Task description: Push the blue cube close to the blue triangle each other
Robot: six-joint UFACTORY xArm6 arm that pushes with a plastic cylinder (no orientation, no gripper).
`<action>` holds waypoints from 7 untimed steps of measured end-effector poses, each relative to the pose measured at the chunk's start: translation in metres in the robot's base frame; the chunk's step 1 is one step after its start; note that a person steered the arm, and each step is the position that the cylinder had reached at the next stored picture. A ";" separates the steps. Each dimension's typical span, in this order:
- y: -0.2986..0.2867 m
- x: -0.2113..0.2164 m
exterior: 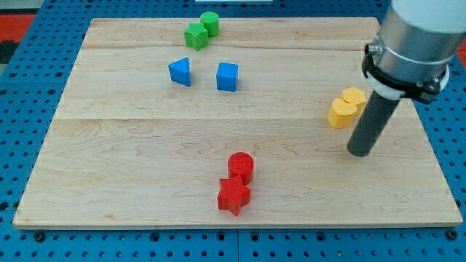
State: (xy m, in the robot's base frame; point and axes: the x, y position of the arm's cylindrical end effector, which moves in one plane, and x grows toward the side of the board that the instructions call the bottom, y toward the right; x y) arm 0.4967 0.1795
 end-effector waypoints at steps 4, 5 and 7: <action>-0.090 -0.086; -0.117 -0.127; -0.211 -0.196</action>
State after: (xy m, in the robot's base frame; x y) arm 0.3011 -0.0319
